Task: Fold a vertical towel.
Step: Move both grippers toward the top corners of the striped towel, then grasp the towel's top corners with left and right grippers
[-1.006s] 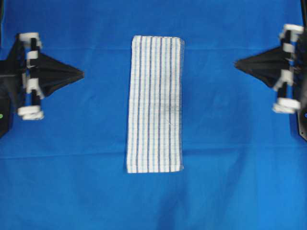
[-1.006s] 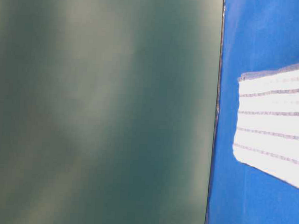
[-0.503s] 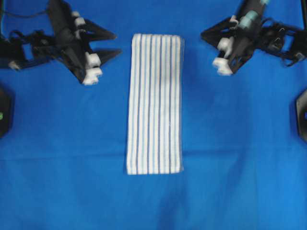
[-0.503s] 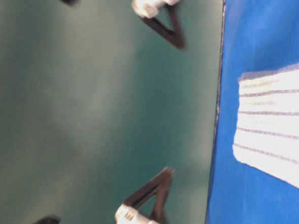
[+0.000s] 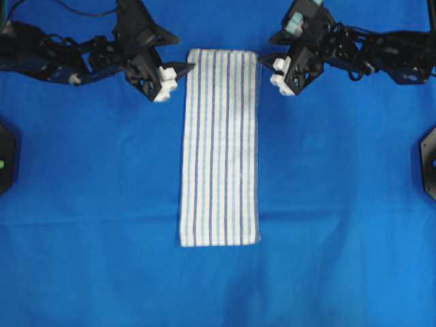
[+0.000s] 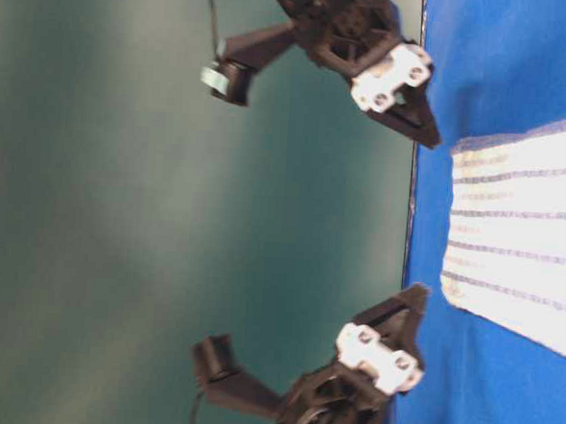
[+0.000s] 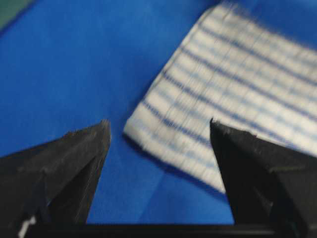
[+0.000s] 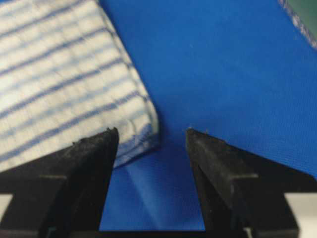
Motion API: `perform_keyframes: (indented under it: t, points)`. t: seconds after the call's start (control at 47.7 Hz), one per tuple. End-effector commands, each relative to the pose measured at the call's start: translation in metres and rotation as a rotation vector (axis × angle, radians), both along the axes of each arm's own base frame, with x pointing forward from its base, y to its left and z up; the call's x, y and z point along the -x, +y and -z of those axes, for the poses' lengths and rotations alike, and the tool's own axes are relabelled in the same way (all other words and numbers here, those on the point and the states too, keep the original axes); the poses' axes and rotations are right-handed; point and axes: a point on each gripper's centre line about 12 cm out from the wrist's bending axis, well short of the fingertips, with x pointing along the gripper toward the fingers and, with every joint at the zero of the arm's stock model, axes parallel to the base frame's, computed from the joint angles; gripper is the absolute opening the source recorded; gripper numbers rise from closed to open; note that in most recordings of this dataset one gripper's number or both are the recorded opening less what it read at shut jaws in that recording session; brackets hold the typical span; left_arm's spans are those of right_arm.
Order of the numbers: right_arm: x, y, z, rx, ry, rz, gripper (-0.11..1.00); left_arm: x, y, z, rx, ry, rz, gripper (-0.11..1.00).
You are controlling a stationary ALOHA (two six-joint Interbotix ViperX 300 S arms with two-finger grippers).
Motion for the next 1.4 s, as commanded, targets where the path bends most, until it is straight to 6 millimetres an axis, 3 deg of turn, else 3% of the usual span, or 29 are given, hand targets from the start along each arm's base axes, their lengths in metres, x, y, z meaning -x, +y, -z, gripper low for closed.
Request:
perform_keyframes:
  t: [0.0,0.252,0.398,0.482,0.608,0.671,0.88,1.383]
  points:
    - [-0.008,-0.007,-0.002,0.017,-0.025,0.004,0.6,-0.009,0.008,0.0,-0.009,-0.021,-0.01,0.77]
    - [-0.016,-0.013,0.017,-0.002,0.006,0.005,0.6,-0.018,0.018,0.016,0.003,0.002,-0.022,0.77]
    - [-0.017,-0.014,0.016,0.001,0.004,0.004,0.56,-0.017,0.02,0.023,0.011,0.018,-0.028,0.69]
    - [-0.018,-0.012,0.017,-0.001,0.007,0.001,0.44,-0.016,0.02,0.029,0.018,0.036,-0.027,0.49]
    - [-0.018,-0.009,0.018,-0.005,0.013,-0.005,0.1,-0.015,0.017,0.038,0.019,0.075,-0.009,0.14]
    - [-0.018,-0.008,0.018,-0.007,0.012,-0.005,0.09,-0.016,0.016,0.04,0.023,0.086,-0.005,0.04]
    - [-0.018,-0.009,0.015,-0.011,0.001,0.004,0.09,-0.015,0.015,0.038,0.025,0.098,-0.002,0.04]
    - [-0.005,-0.037,-0.027,0.046,-0.091,0.082,0.09,-0.01,0.047,-0.028,-0.078,0.002,-0.049,0.04]
